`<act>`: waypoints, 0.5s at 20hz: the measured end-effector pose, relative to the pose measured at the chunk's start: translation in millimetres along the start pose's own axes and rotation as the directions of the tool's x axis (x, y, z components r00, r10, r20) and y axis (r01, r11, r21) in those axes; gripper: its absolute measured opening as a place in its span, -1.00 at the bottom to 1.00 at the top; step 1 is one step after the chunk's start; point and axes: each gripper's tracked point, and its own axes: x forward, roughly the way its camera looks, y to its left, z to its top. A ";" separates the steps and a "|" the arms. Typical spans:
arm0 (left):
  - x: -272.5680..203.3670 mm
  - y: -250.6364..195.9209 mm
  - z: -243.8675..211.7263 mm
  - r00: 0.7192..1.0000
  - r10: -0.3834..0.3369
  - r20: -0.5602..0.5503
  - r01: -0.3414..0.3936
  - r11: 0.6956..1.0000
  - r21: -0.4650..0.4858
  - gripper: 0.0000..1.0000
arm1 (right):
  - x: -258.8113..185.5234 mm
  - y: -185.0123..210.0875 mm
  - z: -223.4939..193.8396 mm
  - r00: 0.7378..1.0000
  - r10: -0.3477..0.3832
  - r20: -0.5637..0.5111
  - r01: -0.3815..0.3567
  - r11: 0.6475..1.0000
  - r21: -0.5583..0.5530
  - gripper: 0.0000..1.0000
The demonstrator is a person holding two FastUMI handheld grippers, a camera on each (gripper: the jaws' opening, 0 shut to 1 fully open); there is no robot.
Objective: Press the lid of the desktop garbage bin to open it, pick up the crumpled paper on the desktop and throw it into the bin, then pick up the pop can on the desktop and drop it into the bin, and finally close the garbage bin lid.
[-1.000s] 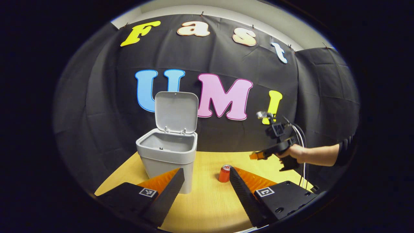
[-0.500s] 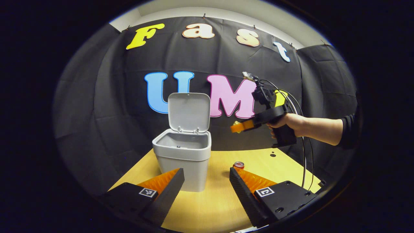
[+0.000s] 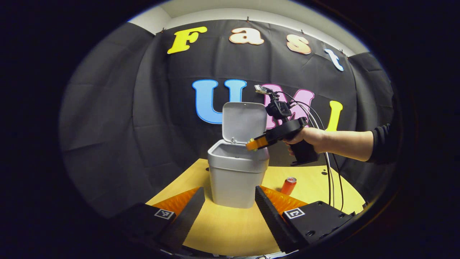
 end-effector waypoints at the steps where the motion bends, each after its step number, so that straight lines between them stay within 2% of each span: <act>1: -1.4 3.1 -2.5 1.000 0.004 -0.005 -0.004 1.000 -0.006 0.91 | 3.6 -1.3 -2.4 1.000 -0.016 -0.012 0.016 1.000 0.004 0.02; 2: -1.4 6.0 -4.1 1.000 0.008 -0.011 -0.008 1.000 -0.007 0.86 | 5.6 -0.2 -2.6 1.000 -0.020 -0.016 0.020 1.000 0.003 0.09; 3: -1.4 6.4 -6.8 1.000 0.007 -0.019 -0.007 1.000 -0.005 0.89 | 5.8 -3.1 -2.3 0.999 -0.035 -0.017 0.035 0.999 -0.005 0.07; 5: -0.2 6.2 -9.6 1.000 0.001 -0.022 -0.001 1.000 -0.003 0.91 | 3.4 -8.6 -1.5 0.998 -0.059 -0.003 0.059 0.998 -0.017 0.84; 6: 1.9 3.9 -11.5 1.000 -0.010 -0.025 0.010 1.000 -0.006 0.90 | -2.6 -12.1 0.7 0.997 -0.074 0.006 0.074 0.997 -0.019 0.93; 10: 15.3 -13.9 -21.9 0.997 -0.072 -0.042 0.071 0.997 -0.013 0.90 | -36.3 -36.3 18.0 0.982 -0.157 0.104 0.155 0.988 0.020 0.96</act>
